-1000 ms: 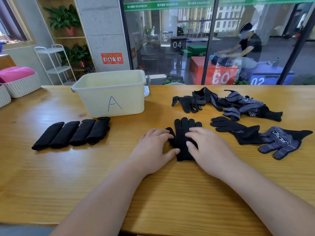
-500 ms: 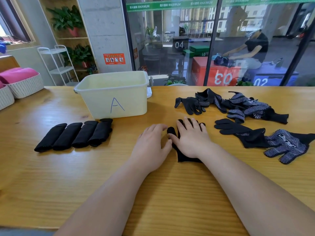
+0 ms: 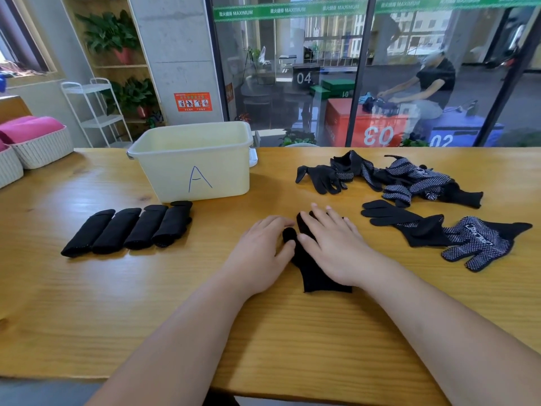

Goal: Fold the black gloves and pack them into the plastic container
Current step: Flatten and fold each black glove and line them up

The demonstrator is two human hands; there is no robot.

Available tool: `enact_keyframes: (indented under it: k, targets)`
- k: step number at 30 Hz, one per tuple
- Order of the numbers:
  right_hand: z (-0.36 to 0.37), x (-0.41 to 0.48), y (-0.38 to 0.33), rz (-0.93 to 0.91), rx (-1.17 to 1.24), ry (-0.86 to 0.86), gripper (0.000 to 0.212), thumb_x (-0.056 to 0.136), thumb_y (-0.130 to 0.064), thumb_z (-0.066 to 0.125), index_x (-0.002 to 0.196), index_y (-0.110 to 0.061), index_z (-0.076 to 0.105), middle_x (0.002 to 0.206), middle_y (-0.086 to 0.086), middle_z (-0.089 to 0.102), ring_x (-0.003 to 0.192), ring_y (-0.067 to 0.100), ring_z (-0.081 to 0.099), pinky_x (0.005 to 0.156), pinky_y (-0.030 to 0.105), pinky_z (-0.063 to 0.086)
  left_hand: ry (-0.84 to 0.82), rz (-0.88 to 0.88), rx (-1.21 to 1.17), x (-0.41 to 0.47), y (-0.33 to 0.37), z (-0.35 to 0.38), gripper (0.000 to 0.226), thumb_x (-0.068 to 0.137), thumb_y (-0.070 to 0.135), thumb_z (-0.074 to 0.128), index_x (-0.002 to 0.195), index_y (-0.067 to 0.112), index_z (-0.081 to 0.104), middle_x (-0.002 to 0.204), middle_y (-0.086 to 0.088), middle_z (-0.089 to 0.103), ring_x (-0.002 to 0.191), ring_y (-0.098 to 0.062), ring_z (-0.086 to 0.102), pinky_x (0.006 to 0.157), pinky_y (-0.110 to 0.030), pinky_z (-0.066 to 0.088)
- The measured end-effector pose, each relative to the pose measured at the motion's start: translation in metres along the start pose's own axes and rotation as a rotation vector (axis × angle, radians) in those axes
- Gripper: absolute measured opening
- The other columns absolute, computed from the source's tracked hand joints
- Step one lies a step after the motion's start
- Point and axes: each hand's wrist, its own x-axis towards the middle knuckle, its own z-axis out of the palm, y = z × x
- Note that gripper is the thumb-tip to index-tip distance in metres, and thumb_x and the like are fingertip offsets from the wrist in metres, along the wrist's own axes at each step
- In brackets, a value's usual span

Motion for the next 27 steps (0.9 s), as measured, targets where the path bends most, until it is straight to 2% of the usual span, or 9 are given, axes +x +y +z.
enact_keyframes:
  k: [5, 10, 13, 16, 19, 20, 22, 24, 27]
  targets:
    - [0.009, -0.037, 0.019, -0.039, -0.014, -0.067, 0.079, 0.101, -0.076, 0.009, 0.169, -0.037, -0.002, 0.174, -0.015, -0.019, 0.159, 0.006, -0.023, 0.133, 0.045, -0.004, -0.148, 0.05, 0.14, -0.001, 0.0, 0.006, 0.06, 0.106, 0.062, 0.046, 0.16, 0.036, 0.044, 0.167, 0.019, 0.036, 0.157, -0.008, 0.027, 0.13, -0.042, 0.024]
    - [0.001, -0.044, 0.033, -0.108, 0.04, -0.048, 0.079, 0.099, -0.077, 0.012, 0.169, -0.04, -0.001, 0.173, -0.021, -0.02, 0.157, -0.001, -0.025, 0.133, 0.041, -0.005, -0.177, 0.027, 0.193, -0.001, 0.0, 0.008, 0.063, 0.108, 0.06, 0.043, 0.165, 0.035, 0.036, 0.174, 0.014, 0.026, 0.163, -0.011, 0.013, 0.133, -0.044, 0.014]
    - [0.0, -0.052, 0.047, -0.117, -0.037, -0.084, 0.082, 0.097, -0.081, 0.011, 0.168, -0.044, -0.004, 0.172, -0.023, -0.021, 0.156, -0.002, -0.027, 0.133, 0.04, -0.007, -0.112, 0.013, 0.18, 0.0, -0.001, 0.006, 0.058, 0.107, 0.056, 0.049, 0.161, 0.036, 0.042, 0.171, 0.014, 0.032, 0.161, -0.011, 0.019, 0.132, -0.045, 0.02]
    - [0.002, -0.054, 0.051, -0.129, 0.021, -0.039, 0.081, 0.097, -0.082, 0.012, 0.168, -0.045, 0.0, 0.172, -0.026, -0.017, 0.155, -0.004, -0.025, 0.133, 0.038, -0.005, -0.009, 0.092, 0.056, -0.001, 0.002, 0.0, 0.044, 0.104, 0.051, 0.061, 0.145, 0.035, 0.061, 0.152, 0.02, 0.053, 0.146, -0.006, 0.04, 0.122, -0.037, 0.036]
    - [-0.01, -0.057, 0.053, -0.185, 0.208, 0.083, 0.065, 0.101, -0.075, 0.037, 0.161, -0.051, 0.033, 0.171, -0.032, 0.01, 0.158, -0.007, -0.004, 0.128, 0.03, 0.011, -0.037, 0.218, -0.134, -0.005, 0.007, -0.004, 0.03, 0.098, 0.047, 0.074, 0.125, 0.034, 0.073, 0.128, 0.023, 0.065, 0.128, -0.002, 0.056, 0.108, -0.023, 0.044]
    - [-0.015, -0.06, 0.054, -0.214, 0.253, 0.138, 0.053, 0.1, -0.07, 0.05, 0.15, -0.053, 0.05, 0.164, -0.035, 0.029, 0.156, -0.006, 0.015, 0.123, 0.029, 0.022, -0.079, 0.249, -0.164, -0.006, 0.008, -0.004, 0.028, 0.096, 0.046, 0.078, 0.12, 0.033, 0.076, 0.124, 0.023, 0.068, 0.125, -0.004, 0.059, 0.106, -0.024, 0.047]
    - [-0.023, -0.063, 0.055, -0.278, 0.321, 0.212, 0.027, 0.092, -0.061, 0.071, 0.116, -0.051, 0.073, 0.134, -0.03, 0.06, 0.135, 0.001, 0.048, 0.11, 0.03, 0.039, -0.134, 0.278, -0.162, -0.006, 0.008, -0.002, 0.024, 0.092, 0.045, 0.083, 0.112, 0.032, 0.078, 0.12, 0.022, 0.07, 0.121, -0.005, 0.062, 0.104, -0.029, 0.049]
    - [-0.023, -0.064, 0.055, -0.324, 0.368, 0.192, 0.018, 0.082, -0.058, 0.083, 0.096, -0.047, 0.078, 0.114, -0.023, 0.068, 0.117, 0.009, 0.058, 0.101, 0.033, 0.045, -0.139, 0.265, -0.149, -0.005, 0.007, 0.0, 0.02, 0.092, 0.044, 0.083, 0.107, 0.032, 0.079, 0.118, 0.021, 0.07, 0.119, -0.005, 0.061, 0.102, -0.031, 0.049]
    - [-0.018, -0.062, 0.055, -0.337, 0.31, 0.141, 0.022, 0.078, -0.06, 0.086, 0.094, -0.047, 0.078, 0.109, -0.023, 0.066, 0.11, 0.007, 0.056, 0.093, 0.031, 0.046, -0.104, 0.256, -0.111, -0.004, 0.003, 0.001, 0.017, 0.094, 0.044, 0.081, 0.106, 0.033, 0.079, 0.118, 0.023, 0.068, 0.119, -0.003, 0.06, 0.101, -0.029, 0.049]
